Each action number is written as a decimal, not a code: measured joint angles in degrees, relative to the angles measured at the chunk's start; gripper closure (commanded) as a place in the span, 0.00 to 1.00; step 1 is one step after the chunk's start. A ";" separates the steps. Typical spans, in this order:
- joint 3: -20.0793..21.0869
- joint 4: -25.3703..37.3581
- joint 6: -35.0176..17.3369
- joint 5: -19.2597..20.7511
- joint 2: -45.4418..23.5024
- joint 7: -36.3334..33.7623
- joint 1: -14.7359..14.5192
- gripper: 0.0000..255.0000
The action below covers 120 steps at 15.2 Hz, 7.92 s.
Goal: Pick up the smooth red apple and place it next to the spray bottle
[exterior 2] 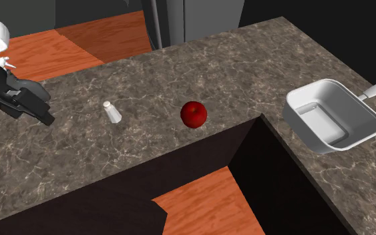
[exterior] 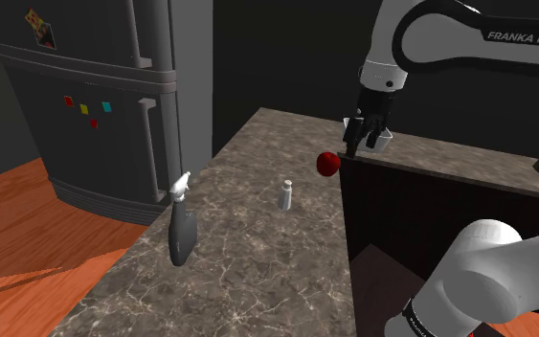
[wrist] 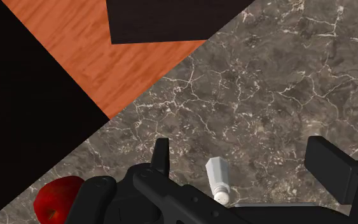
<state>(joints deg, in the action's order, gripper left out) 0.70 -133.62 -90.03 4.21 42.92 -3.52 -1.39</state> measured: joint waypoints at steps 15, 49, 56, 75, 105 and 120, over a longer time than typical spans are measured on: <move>-11.35 3.48 -18.40 2.88 -17.86 7.15 4.80 0.00; -22.41 29.33 -36.69 -16.23 -60.15 25.57 13.09 0.00; -22.41 29.34 -36.69 -16.22 -60.15 25.57 13.09 1.00; -23.14 35.99 -27.28 -14.09 -57.06 23.73 12.82 1.00; -23.85 61.64 -3.20 -14.02 -58.64 21.98 14.62 1.00; -23.31 93.94 16.54 -19.67 -71.36 21.38 21.94 1.00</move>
<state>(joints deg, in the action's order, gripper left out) -22.61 -39.68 -73.49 -15.46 -28.44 17.87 20.55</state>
